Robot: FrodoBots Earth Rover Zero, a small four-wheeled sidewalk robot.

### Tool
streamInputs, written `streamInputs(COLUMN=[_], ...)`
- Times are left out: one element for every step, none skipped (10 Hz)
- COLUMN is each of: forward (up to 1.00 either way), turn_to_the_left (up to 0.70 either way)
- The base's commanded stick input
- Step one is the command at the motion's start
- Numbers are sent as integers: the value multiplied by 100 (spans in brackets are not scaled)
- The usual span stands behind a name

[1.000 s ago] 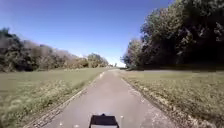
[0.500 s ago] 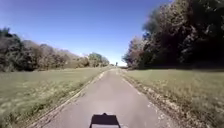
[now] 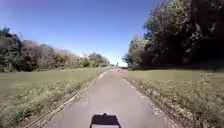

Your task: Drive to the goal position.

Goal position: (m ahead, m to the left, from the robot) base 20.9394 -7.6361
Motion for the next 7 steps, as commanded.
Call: streamInputs(forward=[50, 50, 50, 50, 50, 50, 50], turn_to_the_left=[0, 0, 0, 0, 0, 0, 0])
